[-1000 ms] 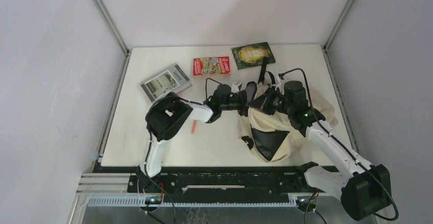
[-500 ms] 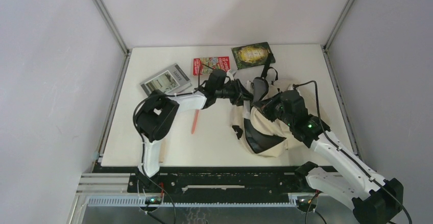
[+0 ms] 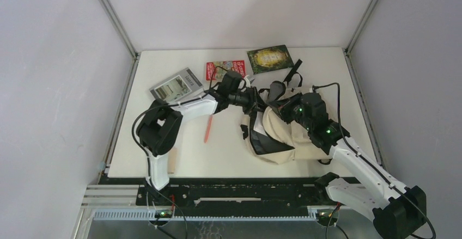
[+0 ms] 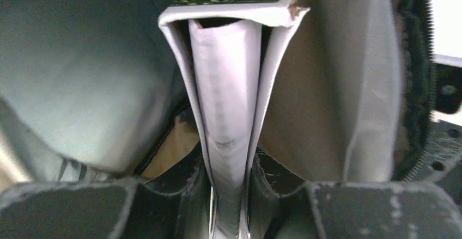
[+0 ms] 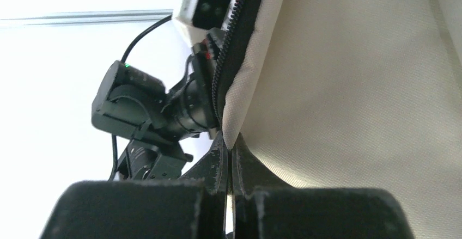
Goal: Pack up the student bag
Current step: Place the book in the student bag.
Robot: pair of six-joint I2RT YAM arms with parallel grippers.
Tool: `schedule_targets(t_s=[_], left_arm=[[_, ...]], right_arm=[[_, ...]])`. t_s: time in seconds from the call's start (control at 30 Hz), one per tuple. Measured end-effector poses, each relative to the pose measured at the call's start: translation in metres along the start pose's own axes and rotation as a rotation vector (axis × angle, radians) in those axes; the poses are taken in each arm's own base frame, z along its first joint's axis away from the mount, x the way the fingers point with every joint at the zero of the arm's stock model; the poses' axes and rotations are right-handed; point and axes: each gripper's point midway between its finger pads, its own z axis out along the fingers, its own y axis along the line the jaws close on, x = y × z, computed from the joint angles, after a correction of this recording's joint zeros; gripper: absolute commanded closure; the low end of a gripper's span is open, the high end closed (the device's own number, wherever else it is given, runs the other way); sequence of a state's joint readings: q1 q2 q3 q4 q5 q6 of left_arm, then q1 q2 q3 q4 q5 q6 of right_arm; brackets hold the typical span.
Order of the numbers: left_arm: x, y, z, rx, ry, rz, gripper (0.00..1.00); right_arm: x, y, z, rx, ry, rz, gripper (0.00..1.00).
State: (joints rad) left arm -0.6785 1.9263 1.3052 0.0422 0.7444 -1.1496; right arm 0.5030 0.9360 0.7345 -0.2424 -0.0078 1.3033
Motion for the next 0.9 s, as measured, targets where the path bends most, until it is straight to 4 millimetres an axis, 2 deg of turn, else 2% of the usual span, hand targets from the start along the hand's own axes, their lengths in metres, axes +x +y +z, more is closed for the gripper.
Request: schedule_targets(t_s=[0.1,0.17,0.27,0.4,0.57,0.67,0.77,0.9], left_arm=[[0.005,0.004,0.012,-0.011,0.029,0.022,0.86],[0.004,0.004,0.025,-0.007,0.05,0.043,0.8],[0.004,0.006,0.039,-0.001,0.069,0.068,0.57],[0.003,0.022,0.042,-0.072,0.072,0.117,0.26],[0.01,0.061,0.033,-0.255,0.075,0.149,0.2],[0.015,0.077,0.022,-0.347,0.081,0.17,0.17],[0.015,0.078,0.011,-0.402,0.08,0.206,0.13],[0.009,0.064,-0.004,-0.437,0.055,0.285,0.14]], right_arm=[[0.002,0.004,0.0,-0.025,0.009,-0.001,1.0],[0.003,0.005,0.001,-0.03,0.017,-0.001,1.0],[0.004,0.004,0.003,-0.031,0.025,-0.004,1.0],[0.005,0.002,0.004,-0.026,0.03,-0.007,1.0],[0.004,0.003,0.004,-0.029,0.028,-0.018,1.0],[0.005,0.002,0.004,-0.028,0.029,-0.021,1.0],[0.005,0.002,0.004,-0.029,0.035,-0.025,1.0],[0.004,0.001,0.004,-0.028,0.033,-0.036,1.0]])
